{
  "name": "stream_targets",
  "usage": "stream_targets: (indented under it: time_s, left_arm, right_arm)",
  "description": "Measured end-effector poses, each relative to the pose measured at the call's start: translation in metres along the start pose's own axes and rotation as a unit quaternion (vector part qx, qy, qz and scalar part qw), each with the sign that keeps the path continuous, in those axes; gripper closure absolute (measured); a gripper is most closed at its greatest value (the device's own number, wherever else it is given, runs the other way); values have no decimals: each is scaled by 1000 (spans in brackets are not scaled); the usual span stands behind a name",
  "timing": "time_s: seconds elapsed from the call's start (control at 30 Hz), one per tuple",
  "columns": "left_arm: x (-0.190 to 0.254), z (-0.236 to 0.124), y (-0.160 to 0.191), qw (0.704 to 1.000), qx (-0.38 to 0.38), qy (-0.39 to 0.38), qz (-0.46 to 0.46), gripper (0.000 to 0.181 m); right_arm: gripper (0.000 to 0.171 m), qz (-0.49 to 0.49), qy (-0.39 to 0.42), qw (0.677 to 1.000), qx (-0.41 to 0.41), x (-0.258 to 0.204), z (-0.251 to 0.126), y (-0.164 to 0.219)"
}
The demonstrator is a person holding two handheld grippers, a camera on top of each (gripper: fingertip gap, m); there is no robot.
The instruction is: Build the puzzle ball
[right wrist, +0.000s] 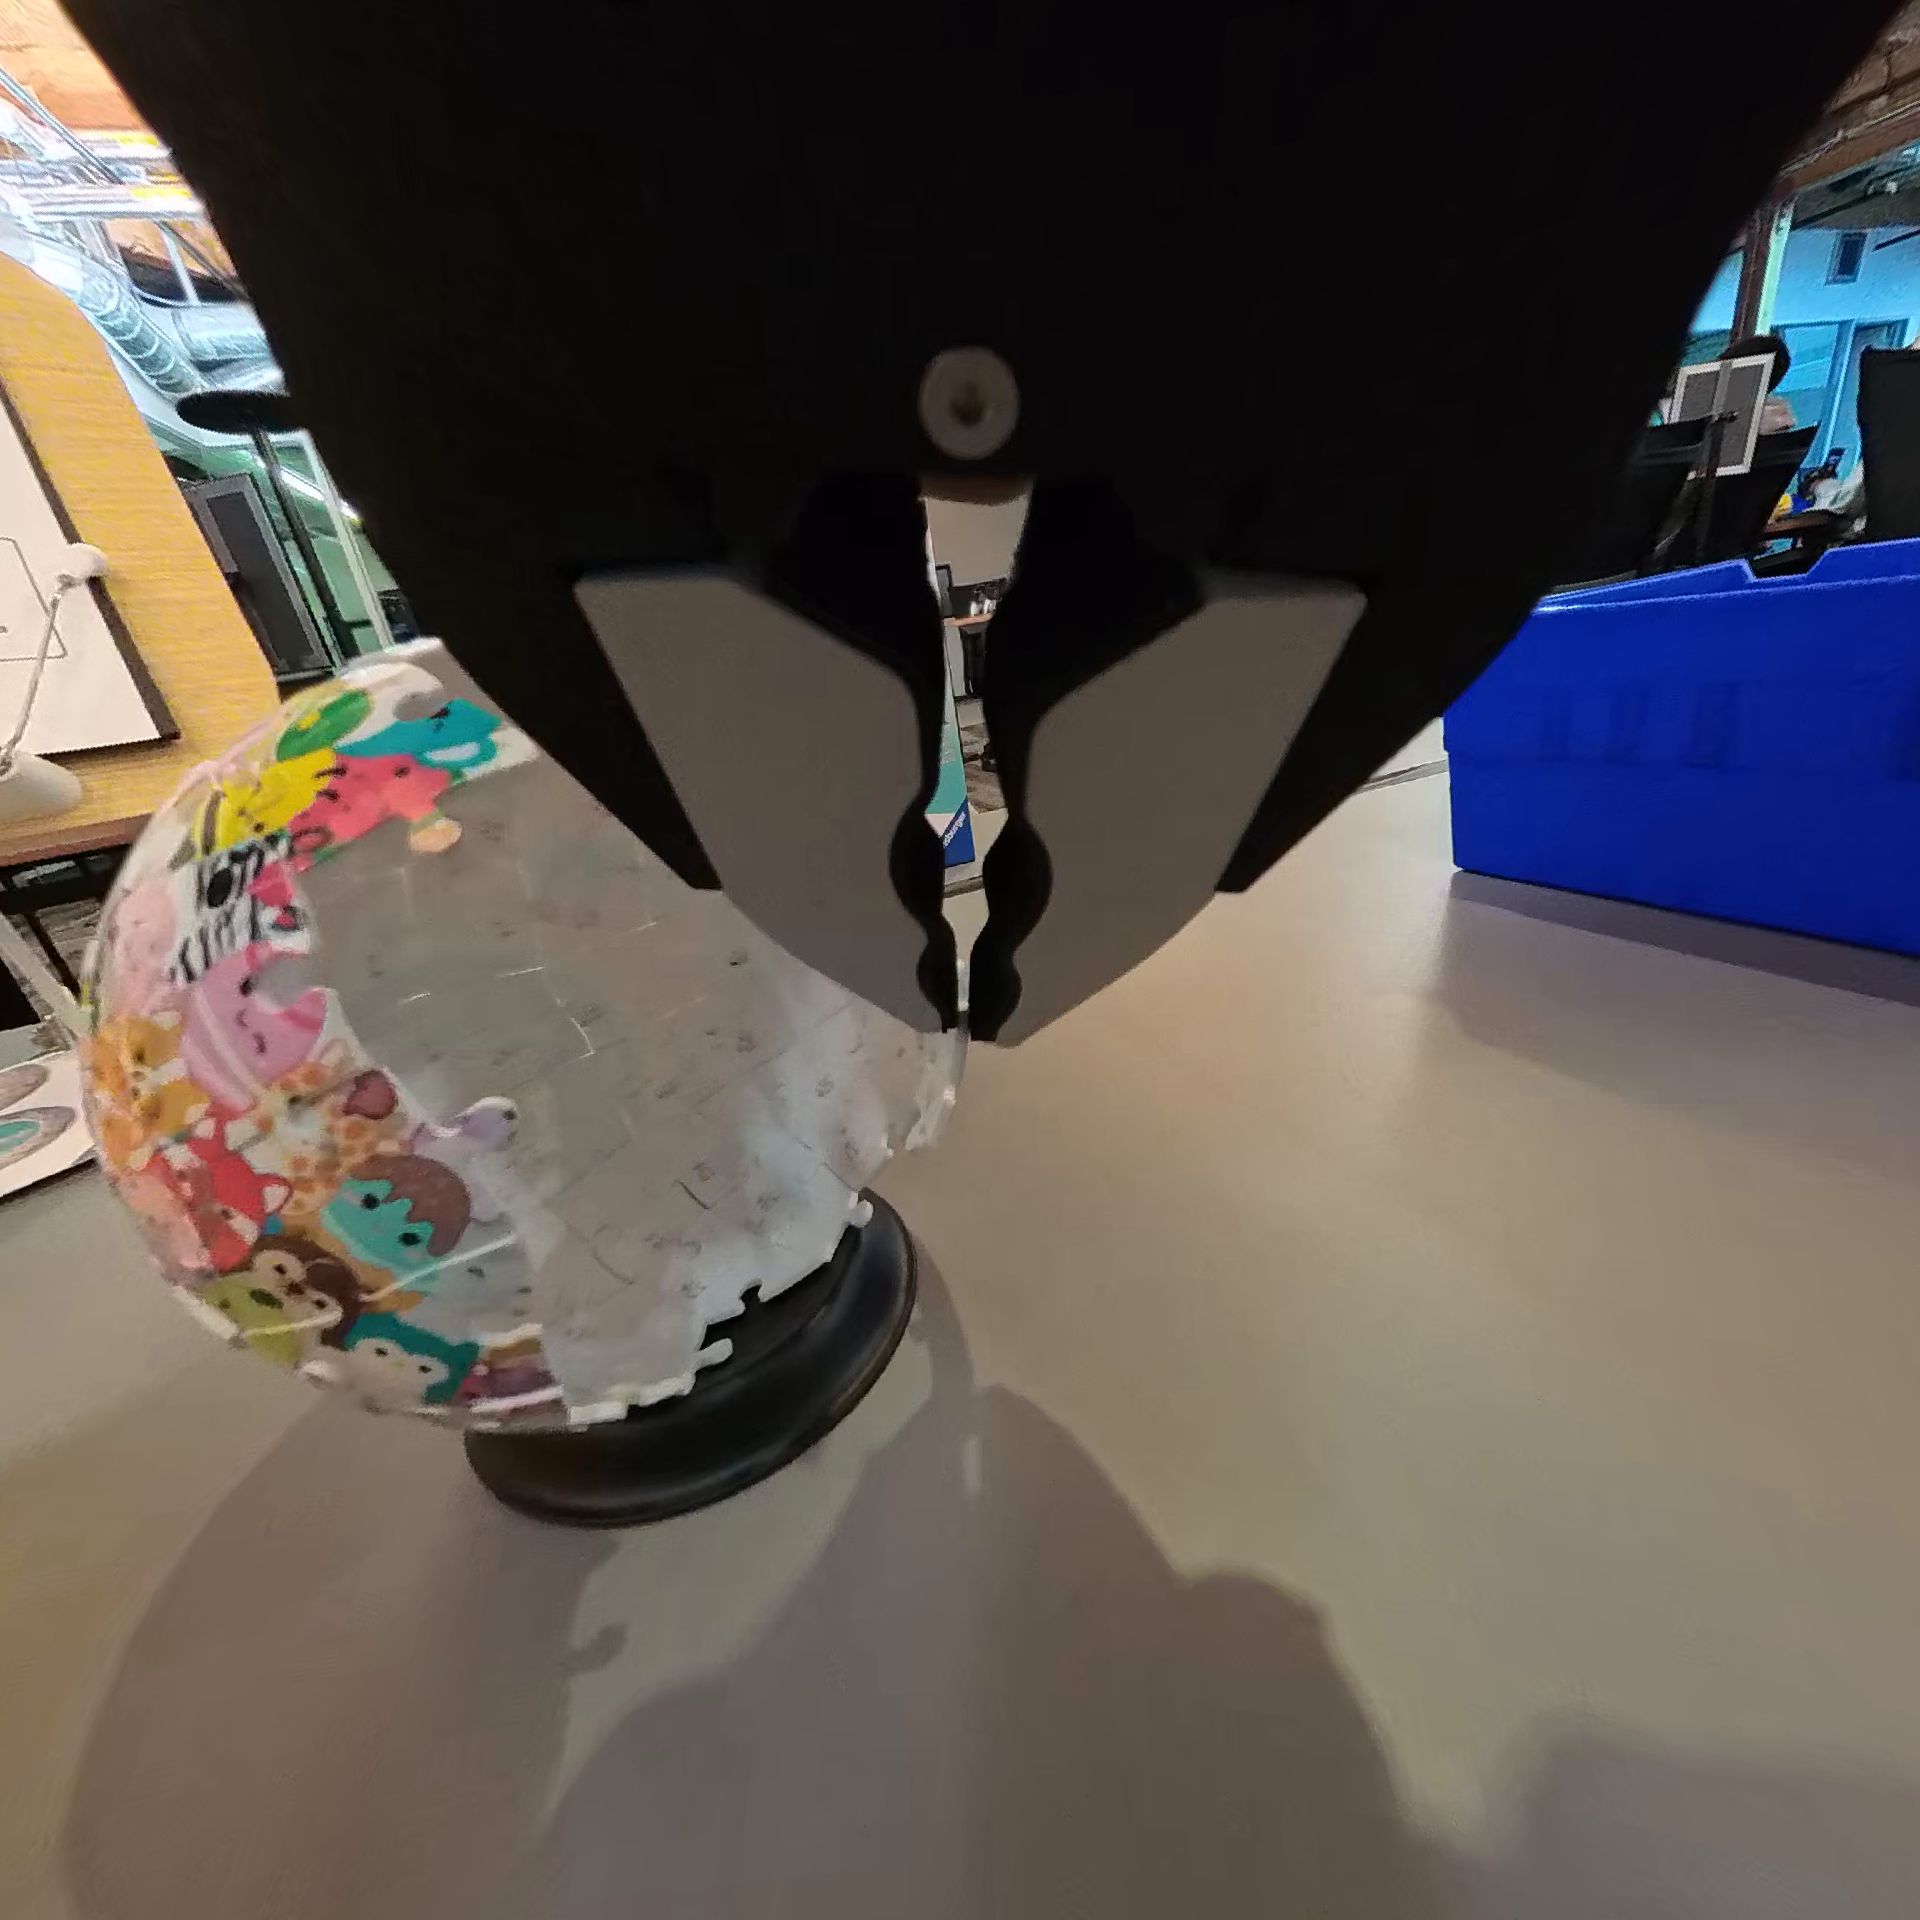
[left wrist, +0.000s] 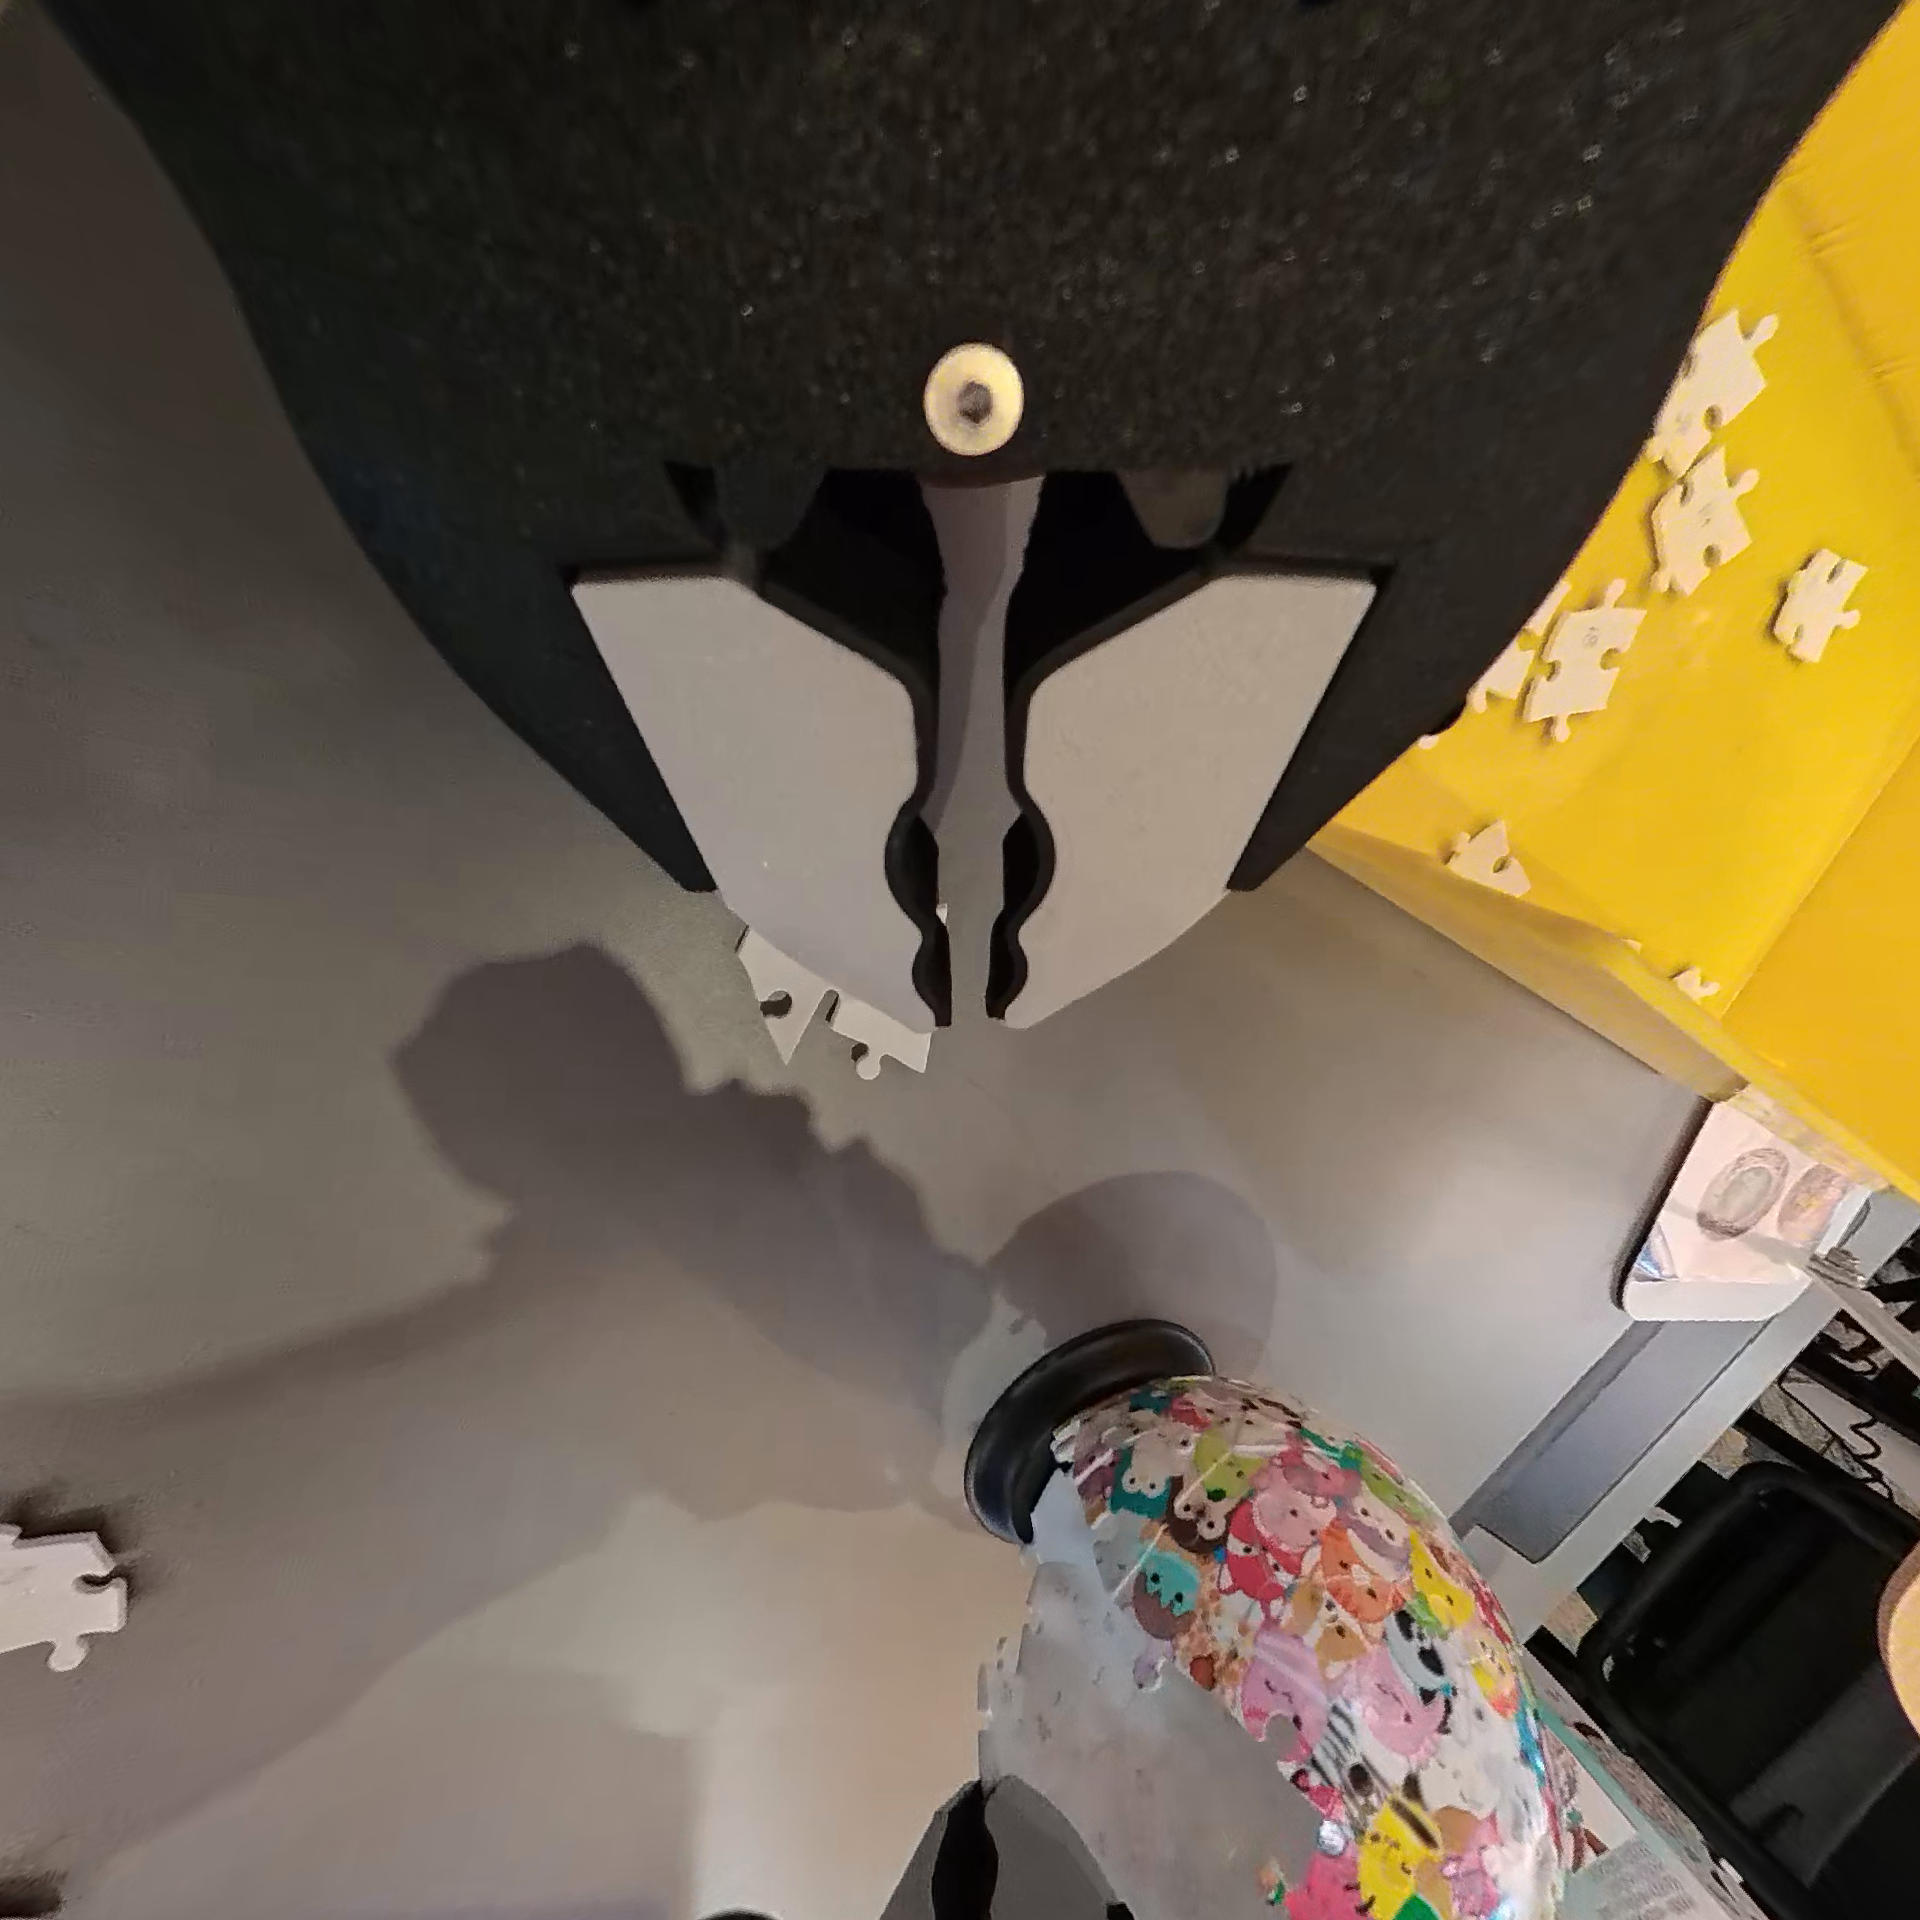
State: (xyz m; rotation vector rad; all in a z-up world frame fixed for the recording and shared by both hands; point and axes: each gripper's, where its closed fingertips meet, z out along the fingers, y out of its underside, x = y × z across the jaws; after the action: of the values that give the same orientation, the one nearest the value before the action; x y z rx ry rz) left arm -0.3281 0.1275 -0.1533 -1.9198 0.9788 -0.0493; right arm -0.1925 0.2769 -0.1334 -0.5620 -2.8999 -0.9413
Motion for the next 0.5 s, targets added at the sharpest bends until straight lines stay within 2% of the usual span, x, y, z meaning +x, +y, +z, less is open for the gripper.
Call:
stream_targets:
  time_s: [0.5]
  left_arm:
    - [-1,0,1,1000,-5,-6,8,175]
  right_arm:
    - [169,-15,-3,1000,-16,-7,6,9]
